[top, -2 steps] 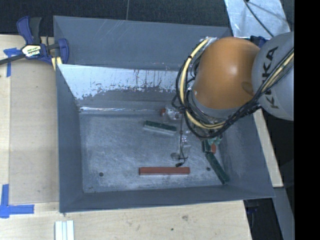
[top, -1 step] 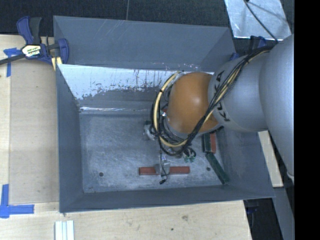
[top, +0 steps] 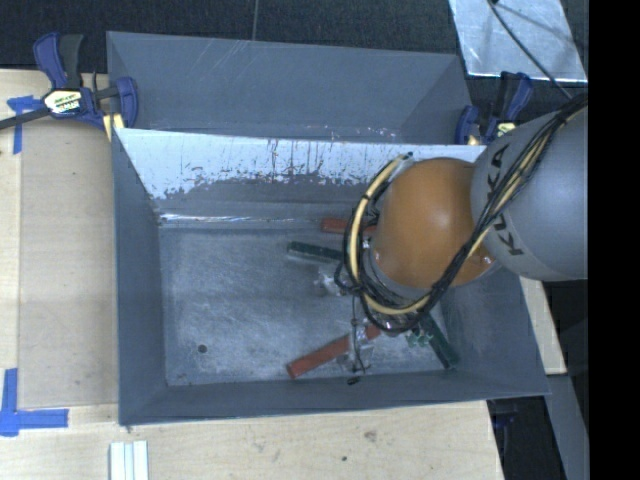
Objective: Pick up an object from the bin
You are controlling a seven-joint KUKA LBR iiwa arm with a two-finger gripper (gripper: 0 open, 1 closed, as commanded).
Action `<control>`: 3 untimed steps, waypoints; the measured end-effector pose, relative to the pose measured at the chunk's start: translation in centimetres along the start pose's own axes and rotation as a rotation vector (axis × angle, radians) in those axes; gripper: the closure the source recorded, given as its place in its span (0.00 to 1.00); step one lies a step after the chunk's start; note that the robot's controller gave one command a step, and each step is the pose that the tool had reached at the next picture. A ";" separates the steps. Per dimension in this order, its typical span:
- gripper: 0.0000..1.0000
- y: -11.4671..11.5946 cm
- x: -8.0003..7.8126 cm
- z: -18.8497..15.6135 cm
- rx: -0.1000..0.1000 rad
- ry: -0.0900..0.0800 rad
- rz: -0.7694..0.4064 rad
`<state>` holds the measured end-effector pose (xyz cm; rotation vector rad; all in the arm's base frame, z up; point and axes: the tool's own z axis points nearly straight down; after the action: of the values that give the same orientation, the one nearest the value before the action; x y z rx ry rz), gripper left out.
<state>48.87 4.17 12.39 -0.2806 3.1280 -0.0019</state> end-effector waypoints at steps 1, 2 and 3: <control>1.00 0.1 -0.2 0.3 -0.001 0.000 -0.001; 0.00 0.1 -0.2 0.3 -0.001 0.000 0.000; 0.00 0.5 -0.4 5.5 -0.001 -0.005 0.053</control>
Offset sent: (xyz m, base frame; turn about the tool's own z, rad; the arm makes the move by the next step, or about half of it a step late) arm 0.0000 0.0000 0.0000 0.0000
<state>49.14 4.75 6.88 -0.1978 3.1290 0.0009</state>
